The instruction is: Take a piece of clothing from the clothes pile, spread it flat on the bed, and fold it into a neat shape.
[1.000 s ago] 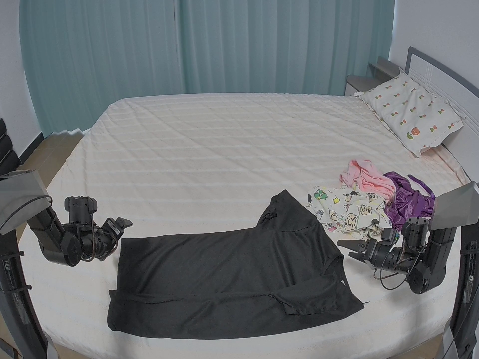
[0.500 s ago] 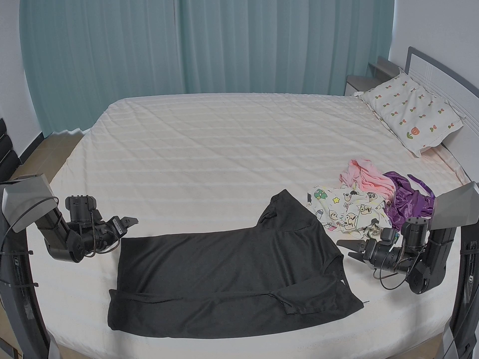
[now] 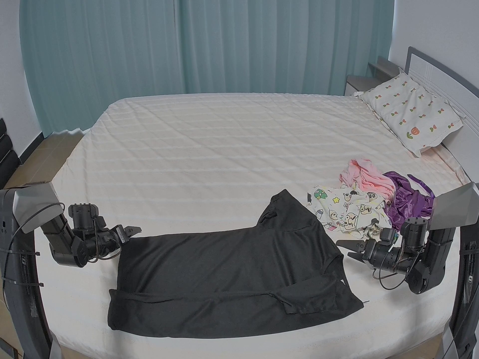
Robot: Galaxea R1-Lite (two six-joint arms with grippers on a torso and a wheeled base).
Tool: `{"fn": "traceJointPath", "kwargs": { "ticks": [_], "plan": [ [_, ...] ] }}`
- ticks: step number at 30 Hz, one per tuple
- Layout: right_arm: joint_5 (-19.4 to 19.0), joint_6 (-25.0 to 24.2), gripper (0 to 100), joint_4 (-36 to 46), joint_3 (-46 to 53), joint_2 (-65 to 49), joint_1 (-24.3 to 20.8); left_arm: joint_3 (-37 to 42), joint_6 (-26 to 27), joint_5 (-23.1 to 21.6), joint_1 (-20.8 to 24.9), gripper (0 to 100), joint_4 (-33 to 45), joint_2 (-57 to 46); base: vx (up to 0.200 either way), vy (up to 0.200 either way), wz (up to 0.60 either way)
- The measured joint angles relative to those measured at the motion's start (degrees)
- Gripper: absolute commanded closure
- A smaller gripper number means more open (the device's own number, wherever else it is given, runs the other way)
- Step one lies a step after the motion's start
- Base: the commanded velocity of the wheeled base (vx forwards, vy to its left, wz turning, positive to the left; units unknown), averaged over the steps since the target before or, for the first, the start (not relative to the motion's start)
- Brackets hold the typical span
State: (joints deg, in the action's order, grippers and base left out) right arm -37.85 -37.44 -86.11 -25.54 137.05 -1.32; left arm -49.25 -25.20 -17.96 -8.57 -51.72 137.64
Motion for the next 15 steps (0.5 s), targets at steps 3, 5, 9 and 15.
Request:
{"fn": "traceJointPath", "kwargs": {
  "ticks": [3, 5, 9, 15],
  "plan": [
    [0.0, 0.0, 0, 0.0, -0.2, 0.0, 0.0, -0.1, 0.1, -1.0, 0.0, 0, -0.7, 0.3, 0.000, 0.000, 0.00],
    [0.1, 0.0, 0, 0.0, -0.3, 0.0, -0.1, -0.4, 0.1, -1.8, 0.0, 0, -0.7, 0.6, 0.000, 0.000, 0.00],
    [0.1, 0.0, 0, 0.2, -0.6, -0.2, -0.6, -1.0, 0.1, -2.3, 0.0, 100, -0.6, 0.9, 0.000, 0.000, 0.00],
    [0.6, -0.1, 0, 1.2, -1.7, -0.8, -2.4, -1.3, 0.1, -2.3, 0.0, 100, -0.6, 1.4, 0.000, 0.000, 0.00]
  ]
}}
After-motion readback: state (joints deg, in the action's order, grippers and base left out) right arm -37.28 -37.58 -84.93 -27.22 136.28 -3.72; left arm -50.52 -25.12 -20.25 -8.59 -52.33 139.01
